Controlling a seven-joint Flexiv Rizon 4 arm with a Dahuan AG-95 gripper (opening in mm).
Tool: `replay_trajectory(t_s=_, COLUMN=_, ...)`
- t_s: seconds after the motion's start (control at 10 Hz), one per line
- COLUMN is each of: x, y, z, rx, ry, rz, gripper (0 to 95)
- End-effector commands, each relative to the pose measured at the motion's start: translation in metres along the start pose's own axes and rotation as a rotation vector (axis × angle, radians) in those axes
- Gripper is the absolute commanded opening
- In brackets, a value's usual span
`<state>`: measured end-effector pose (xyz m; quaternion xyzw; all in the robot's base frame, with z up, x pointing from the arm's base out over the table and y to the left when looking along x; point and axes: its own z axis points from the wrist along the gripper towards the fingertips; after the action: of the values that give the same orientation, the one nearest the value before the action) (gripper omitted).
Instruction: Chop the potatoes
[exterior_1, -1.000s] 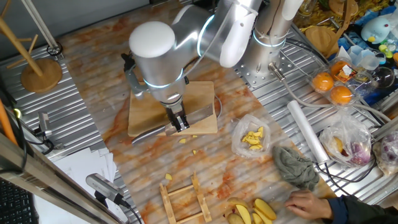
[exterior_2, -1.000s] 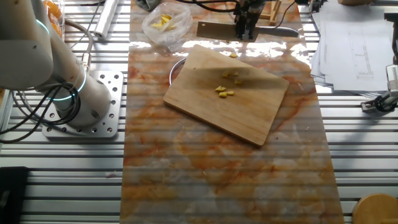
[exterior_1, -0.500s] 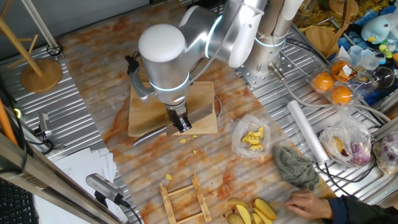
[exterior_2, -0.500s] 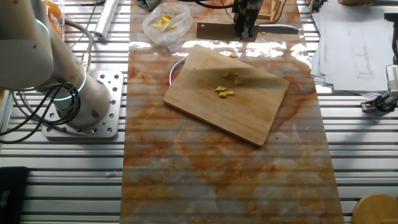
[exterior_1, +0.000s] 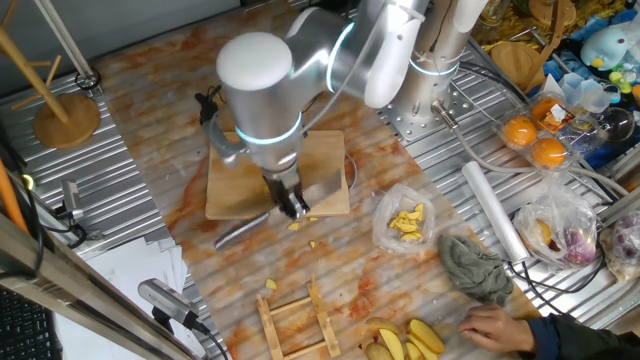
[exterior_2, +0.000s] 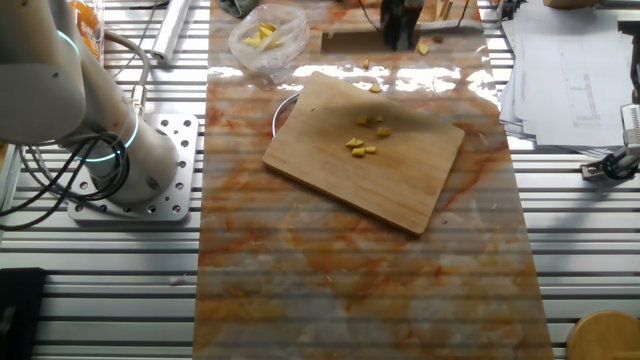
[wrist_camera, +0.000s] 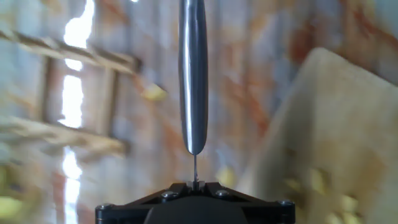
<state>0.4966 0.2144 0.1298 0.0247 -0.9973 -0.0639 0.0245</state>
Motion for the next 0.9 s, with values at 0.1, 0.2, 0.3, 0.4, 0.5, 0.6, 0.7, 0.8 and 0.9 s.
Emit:
replay_trajectory(t_s=0.1, x=-0.023, y=0.035, z=-0.007, rx=0.000, ry=-0.002, rz=0.174, gripper=0.0)
replay_trajectory(t_s=0.2, x=-0.027, y=0.042, z=-0.008, rx=-0.001, ry=-0.001, rz=0.182, gripper=0.0)
replay_trajectory(t_s=0.3, x=-0.037, y=0.059, z=-0.008, rx=-0.003, ry=-0.002, rz=0.208, gripper=0.0)
replay_trajectory(t_s=0.4, x=-0.043, y=0.074, z=-0.007, rx=-0.003, ry=-0.006, rz=0.227, gripper=0.0)
replay_trajectory(t_s=0.5, x=-0.046, y=0.082, z=-0.005, rx=-0.001, ry=-0.006, rz=0.231, gripper=0.0)
replay_trajectory(t_s=0.6, x=-0.049, y=0.091, z=-0.002, rx=-0.001, ry=-0.009, rz=0.232, gripper=0.0)
replay_trajectory(t_s=0.7, x=-0.050, y=0.098, z=0.001, rx=-0.003, ry=-0.014, rz=0.226, gripper=0.0)
replay_trajectory(t_s=0.8, x=-0.051, y=0.105, z=0.005, rx=0.001, ry=-0.013, rz=0.215, gripper=0.0)
replay_trajectory(t_s=0.9, x=-0.051, y=0.106, z=0.005, rx=0.001, ry=-0.010, rz=0.188, gripper=0.0)
